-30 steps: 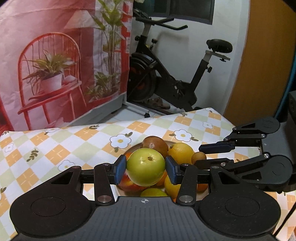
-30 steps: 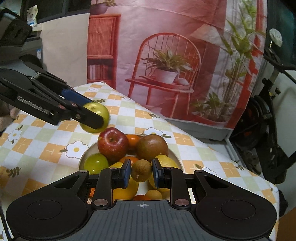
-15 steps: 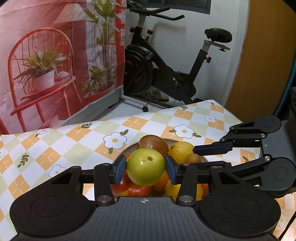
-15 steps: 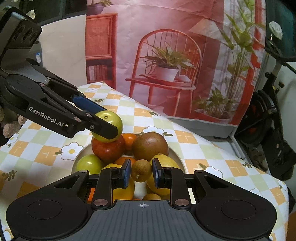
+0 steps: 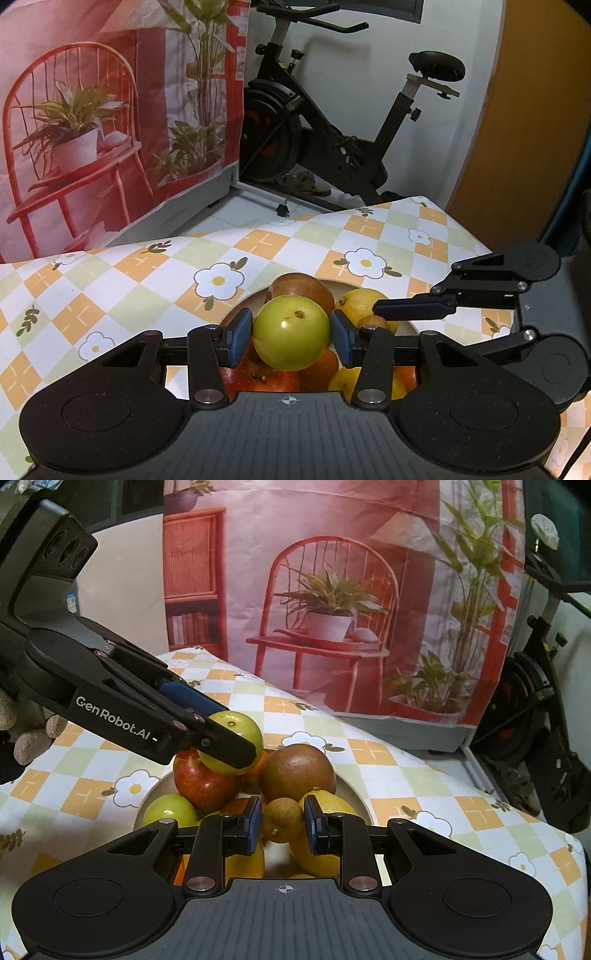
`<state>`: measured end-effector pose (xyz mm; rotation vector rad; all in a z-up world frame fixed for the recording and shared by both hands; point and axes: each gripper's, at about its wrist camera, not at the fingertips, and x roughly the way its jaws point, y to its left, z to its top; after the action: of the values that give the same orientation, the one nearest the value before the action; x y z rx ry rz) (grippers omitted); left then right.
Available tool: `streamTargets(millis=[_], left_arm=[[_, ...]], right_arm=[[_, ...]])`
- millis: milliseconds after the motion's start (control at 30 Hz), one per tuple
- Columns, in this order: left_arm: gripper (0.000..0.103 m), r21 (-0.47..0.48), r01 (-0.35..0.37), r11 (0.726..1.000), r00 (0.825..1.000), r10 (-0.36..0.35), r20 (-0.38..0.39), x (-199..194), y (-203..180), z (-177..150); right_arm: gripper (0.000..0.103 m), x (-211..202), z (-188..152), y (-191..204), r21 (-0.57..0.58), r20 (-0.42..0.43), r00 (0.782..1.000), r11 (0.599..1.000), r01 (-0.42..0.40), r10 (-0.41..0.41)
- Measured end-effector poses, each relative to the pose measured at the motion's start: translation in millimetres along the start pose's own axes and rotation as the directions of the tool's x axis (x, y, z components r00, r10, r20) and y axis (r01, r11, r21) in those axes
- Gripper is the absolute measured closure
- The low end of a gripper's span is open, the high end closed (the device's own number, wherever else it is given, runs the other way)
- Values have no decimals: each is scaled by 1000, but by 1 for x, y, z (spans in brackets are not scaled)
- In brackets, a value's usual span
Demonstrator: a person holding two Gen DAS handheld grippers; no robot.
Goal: Organize fruits
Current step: 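Lower the apple and kiwi onto the plate and open both tools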
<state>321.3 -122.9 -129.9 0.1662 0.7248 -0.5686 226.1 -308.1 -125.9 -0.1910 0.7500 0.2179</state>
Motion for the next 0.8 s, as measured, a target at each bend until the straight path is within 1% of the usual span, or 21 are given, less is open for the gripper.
streamTargets(millis=[300,600,800], left_arm=[[54,-3,38,999,999,-38,-17,11,-5,1],[54,-12,54,998,998,-54,-42,17,-3,0],[54,-8,52,999,998,-52,-41,12,-4,-2]], right_arm=[[81,6,-1,3,3,-2,1000,1000,-2,2],[80,5,-1,3,7,-10,1000,1000,4,-4],[80,3,-1,3,13,-11,1000,1000,21,-21]])
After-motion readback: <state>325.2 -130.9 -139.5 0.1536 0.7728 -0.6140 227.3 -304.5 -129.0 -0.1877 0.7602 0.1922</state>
